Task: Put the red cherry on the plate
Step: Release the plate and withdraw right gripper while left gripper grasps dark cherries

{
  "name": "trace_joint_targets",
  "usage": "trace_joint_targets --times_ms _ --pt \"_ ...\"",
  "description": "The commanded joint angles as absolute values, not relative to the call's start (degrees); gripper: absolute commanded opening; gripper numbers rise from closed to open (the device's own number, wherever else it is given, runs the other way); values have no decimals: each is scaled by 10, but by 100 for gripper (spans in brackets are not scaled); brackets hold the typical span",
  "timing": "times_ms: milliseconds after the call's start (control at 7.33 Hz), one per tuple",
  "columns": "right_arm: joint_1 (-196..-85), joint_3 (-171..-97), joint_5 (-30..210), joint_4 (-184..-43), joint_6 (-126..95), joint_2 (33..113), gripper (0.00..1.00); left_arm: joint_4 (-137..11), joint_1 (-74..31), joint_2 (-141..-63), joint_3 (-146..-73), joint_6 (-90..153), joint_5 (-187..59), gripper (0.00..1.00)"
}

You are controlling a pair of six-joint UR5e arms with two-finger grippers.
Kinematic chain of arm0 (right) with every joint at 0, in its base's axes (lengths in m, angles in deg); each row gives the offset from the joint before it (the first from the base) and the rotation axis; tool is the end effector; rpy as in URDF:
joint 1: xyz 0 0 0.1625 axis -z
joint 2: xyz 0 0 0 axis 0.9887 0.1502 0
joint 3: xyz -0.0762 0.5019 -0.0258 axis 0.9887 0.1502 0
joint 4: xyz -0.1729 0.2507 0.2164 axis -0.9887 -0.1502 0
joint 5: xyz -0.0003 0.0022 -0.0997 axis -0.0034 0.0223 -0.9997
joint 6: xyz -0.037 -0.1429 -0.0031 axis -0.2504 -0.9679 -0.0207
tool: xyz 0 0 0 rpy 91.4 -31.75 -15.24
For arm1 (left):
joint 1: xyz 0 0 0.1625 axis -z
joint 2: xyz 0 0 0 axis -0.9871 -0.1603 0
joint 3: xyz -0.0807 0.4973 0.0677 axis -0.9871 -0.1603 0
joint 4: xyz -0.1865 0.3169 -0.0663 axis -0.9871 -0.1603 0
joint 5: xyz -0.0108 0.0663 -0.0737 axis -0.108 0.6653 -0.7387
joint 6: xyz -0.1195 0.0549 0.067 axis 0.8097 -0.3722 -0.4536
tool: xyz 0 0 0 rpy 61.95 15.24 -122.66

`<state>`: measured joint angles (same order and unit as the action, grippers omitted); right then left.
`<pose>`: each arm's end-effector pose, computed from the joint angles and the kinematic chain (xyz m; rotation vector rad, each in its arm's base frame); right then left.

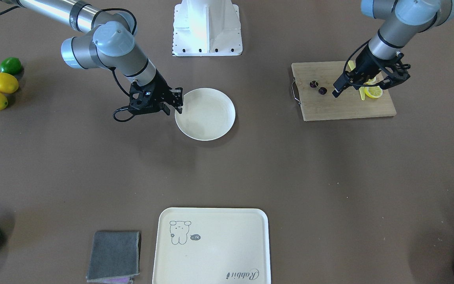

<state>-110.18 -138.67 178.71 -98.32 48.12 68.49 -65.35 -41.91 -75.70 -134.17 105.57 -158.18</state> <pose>-0.5536 -0.3939 0.4215 0.0178 -1.0975 0.0994 0.2968 -0.3276 0.5702 -0.1200 0.9185 -0.4212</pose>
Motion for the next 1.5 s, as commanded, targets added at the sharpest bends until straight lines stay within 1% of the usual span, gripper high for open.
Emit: trace_joint_targets --times_ms 0,273,545,682,1091,1227,1364 --pt "-1132 -1397 1796 -984 476 692 100 -653 -484 -757 -1351 1116 -1522 97" --pt "-1160 -1402 1811 -984 474 703 100 -653 -518 -750 -1346 1122 -1497 95" --pt "-1198 -1411 1838 -984 453 728 100 -666 -527 -750 -1334 1126 -1495 88" --pt "-1210 -1429 1845 -984 429 755 100 -669 -528 -750 -1332 1127 -1494 84" --pt "-1232 -1458 1862 -983 411 806 100 -669 -533 -753 -1323 1127 -1494 62" --pt "-1234 -1463 1863 -983 409 814 100 -669 -533 -755 -1323 1127 -1494 58" --pt "-1235 -1468 1863 -982 402 822 100 -669 -534 -755 -1321 1127 -1494 56"
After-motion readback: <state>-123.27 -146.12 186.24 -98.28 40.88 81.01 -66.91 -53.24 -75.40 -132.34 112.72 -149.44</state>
